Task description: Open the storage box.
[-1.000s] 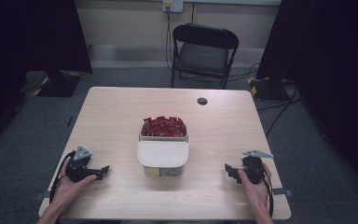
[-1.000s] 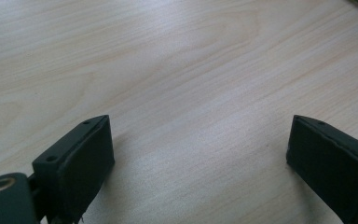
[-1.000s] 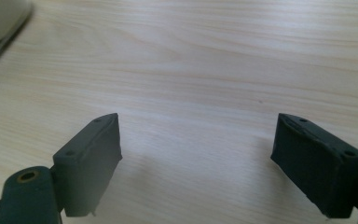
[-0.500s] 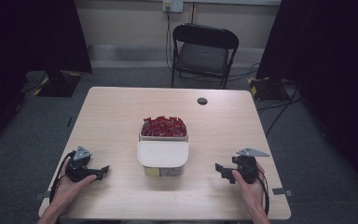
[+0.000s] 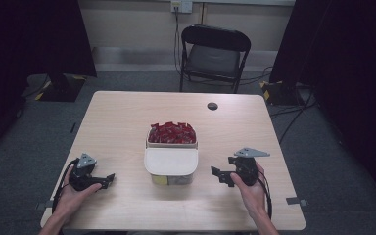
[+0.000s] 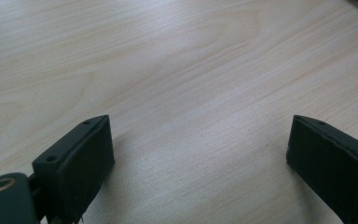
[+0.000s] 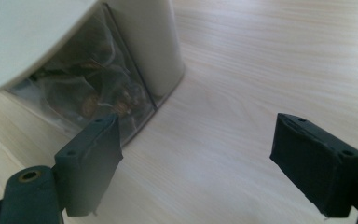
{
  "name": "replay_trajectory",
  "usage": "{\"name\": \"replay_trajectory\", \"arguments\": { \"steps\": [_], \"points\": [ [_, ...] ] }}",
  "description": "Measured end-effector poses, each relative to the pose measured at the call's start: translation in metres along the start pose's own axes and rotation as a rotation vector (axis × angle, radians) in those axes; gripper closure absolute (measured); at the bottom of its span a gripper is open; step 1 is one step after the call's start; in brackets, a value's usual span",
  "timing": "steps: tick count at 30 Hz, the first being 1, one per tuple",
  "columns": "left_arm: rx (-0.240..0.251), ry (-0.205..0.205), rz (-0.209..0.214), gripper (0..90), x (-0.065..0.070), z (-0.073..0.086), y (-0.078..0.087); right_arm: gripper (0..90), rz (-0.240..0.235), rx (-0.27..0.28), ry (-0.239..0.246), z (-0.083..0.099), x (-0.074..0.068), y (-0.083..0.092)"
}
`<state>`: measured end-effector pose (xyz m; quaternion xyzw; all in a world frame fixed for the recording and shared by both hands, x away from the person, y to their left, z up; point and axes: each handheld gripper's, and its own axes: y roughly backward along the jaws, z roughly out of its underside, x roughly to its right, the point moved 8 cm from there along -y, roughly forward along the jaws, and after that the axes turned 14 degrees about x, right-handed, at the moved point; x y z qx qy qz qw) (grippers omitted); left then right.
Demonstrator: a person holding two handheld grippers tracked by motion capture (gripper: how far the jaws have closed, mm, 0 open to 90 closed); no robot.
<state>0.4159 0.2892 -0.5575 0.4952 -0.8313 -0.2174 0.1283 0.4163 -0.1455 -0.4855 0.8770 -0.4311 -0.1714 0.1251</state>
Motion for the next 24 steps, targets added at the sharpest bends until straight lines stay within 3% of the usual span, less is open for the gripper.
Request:
{"name": "replay_trajectory", "arguments": {
  "steps": [6,7,10,11,14,24],
  "points": [
    [0.0,0.0,0.0,6.9,0.0,0.0,0.0,14.5,-0.046,0.004,0.01,-0.008,-0.016,-0.01],
    [0.0,0.0,0.0,6.9,0.0,0.0,0.0,14.3,-0.074,-0.007,0.011,-0.005,-0.025,-0.012],
    [0.0,0.0,0.0,6.9,0.0,0.0,0.0,14.3,-0.095,-0.007,0.018,-0.002,-0.034,-0.012],
    [0.0,0.0,0.0,6.9,0.0,0.0,0.0,14.3,-0.129,-0.015,0.021,0.002,-0.043,-0.014],
    [0.0,0.0,0.0,6.9,0.0,0.0,0.0,14.3,-0.155,-0.023,0.039,0.004,-0.053,-0.017],
    [0.0,0.0,0.0,6.9,0.0,0.0,0.0,14.3,-0.162,-0.03,0.049,0.008,-0.058,-0.029]
  ]
}}
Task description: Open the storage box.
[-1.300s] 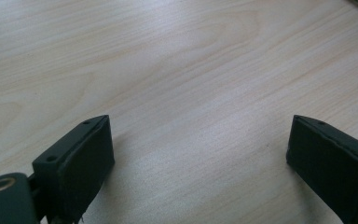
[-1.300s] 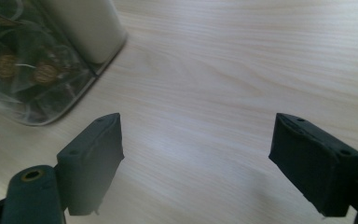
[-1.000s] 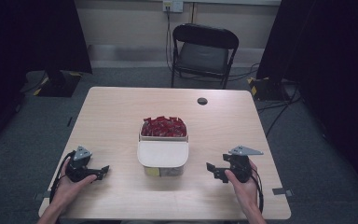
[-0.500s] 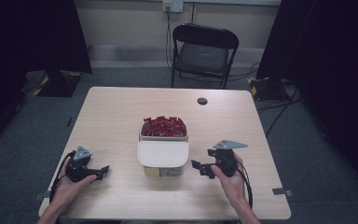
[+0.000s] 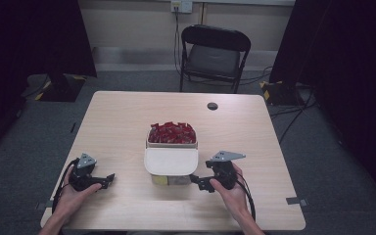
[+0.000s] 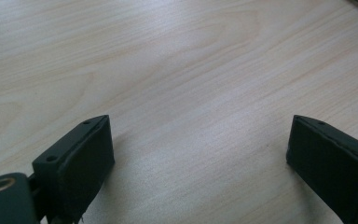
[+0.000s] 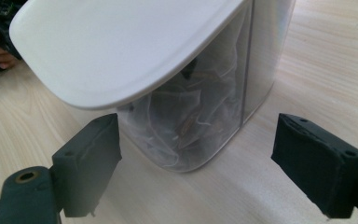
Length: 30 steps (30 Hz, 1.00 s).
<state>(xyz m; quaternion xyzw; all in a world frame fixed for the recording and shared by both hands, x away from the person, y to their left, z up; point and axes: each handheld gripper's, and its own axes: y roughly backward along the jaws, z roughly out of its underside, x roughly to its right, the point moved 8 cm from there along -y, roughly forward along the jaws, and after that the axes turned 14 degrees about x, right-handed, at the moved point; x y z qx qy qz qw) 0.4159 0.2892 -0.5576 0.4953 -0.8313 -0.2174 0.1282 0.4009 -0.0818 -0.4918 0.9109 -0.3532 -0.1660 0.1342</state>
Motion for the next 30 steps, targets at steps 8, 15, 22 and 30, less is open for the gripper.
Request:
{"name": "replay_trajectory", "arguments": {
  "steps": [8,15,22,30],
  "points": [
    [0.0,0.0,0.0,6.9,0.0,0.0,0.0,13.5,-0.019,0.023,-0.01,-0.004,0.0,0.0],
    [0.0,0.0,0.0,6.9,0.0,0.0,0.0,13.5,-0.018,0.026,-0.006,-0.007,0.0,0.001],
    [0.0,0.0,0.0,6.9,0.0,0.0,0.0,13.7,-0.018,0.04,-0.004,-0.01,-0.002,0.003],
    [0.0,0.0,0.0,6.9,0.0,0.0,0.0,13.7,-0.022,0.047,-0.004,-0.012,-0.002,0.004]
  ]
}}
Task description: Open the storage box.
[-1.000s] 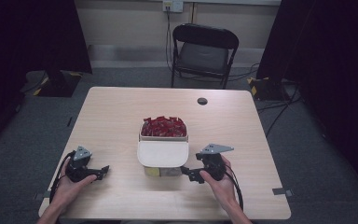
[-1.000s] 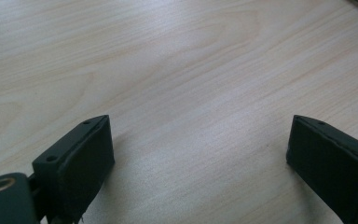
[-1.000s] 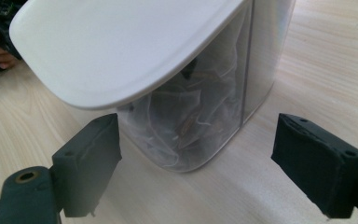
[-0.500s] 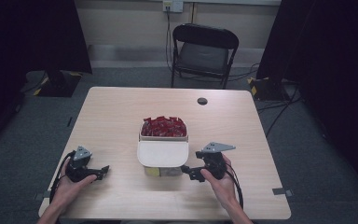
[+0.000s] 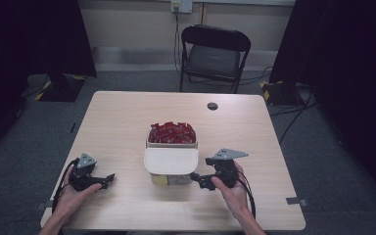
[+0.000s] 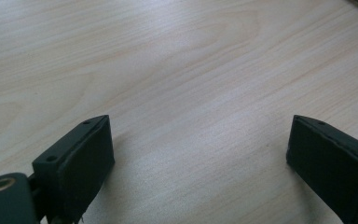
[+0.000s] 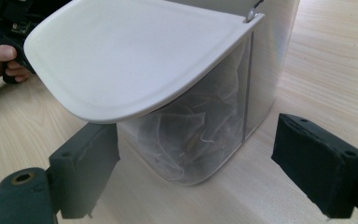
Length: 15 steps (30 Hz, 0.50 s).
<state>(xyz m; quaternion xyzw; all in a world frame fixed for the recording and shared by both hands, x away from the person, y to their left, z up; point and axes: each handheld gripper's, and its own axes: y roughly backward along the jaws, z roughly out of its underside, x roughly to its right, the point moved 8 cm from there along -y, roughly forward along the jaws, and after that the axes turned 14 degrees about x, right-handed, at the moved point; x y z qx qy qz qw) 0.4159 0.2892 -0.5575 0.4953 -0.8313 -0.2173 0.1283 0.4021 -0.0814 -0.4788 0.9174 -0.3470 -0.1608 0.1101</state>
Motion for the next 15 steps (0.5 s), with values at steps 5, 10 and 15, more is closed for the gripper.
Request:
{"name": "replay_trajectory", "arguments": {
  "steps": [5,10,15],
  "points": [
    [0.0,0.0,0.0,6.9,0.0,0.0,0.0,13.8,0.002,0.014,0.0,-0.004,-0.0003,0.001],
    [0.0,0.0,0.0,6.9,0.0,0.0,0.0,13.8,0.01,0.018,-0.003,-0.0059,0.0013,0.0004],
    [0.0,0.0,0.0,6.9,0.0,0.0,0.0,13.9,0.012,0.025,0.0,-0.0089,0.0011,0.0]
  ]
}}
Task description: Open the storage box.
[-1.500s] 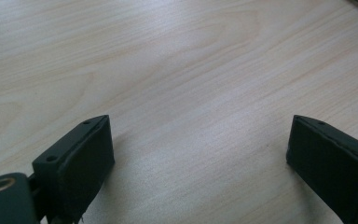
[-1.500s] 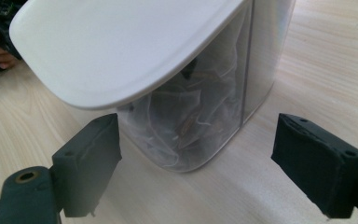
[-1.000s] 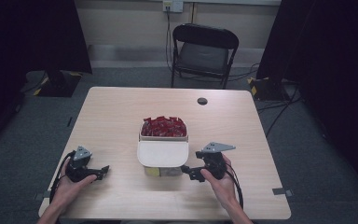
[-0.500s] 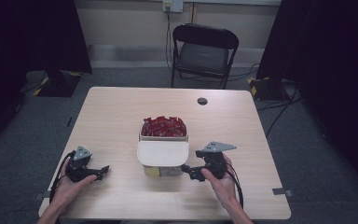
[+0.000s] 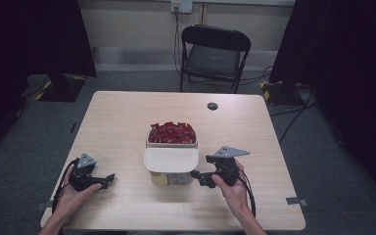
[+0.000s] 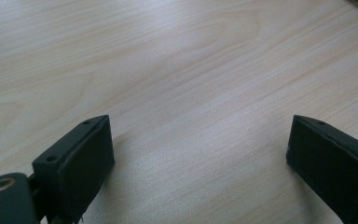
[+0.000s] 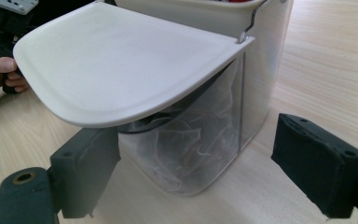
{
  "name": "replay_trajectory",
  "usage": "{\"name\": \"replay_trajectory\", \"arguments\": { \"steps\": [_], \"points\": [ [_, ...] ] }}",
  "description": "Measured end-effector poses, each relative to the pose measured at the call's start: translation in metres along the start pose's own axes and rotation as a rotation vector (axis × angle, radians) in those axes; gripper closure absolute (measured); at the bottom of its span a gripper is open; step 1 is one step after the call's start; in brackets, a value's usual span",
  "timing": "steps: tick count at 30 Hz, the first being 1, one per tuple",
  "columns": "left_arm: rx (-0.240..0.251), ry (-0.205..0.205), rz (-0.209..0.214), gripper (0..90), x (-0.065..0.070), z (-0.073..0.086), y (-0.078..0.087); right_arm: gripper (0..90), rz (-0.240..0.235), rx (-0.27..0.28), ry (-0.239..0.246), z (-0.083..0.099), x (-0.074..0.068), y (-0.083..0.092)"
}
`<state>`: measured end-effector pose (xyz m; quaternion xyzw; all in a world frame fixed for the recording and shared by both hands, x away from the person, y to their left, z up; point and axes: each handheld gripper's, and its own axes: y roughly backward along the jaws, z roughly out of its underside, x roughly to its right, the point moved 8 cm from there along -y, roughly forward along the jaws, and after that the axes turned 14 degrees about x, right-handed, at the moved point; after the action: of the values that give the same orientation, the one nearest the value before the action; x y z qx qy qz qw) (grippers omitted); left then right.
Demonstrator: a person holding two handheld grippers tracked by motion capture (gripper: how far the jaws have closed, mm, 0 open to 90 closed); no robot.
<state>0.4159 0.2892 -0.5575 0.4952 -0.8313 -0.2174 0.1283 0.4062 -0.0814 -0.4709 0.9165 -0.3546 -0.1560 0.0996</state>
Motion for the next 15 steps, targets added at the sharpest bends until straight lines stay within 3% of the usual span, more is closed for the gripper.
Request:
{"name": "replay_trajectory", "arguments": {
  "steps": [15],
  "points": [
    [0.0,0.0,0.0,6.9,0.0,0.0,0.0,14.1,-0.004,0.018,0.019,-0.017,0.001,-0.011]
  ]
}}
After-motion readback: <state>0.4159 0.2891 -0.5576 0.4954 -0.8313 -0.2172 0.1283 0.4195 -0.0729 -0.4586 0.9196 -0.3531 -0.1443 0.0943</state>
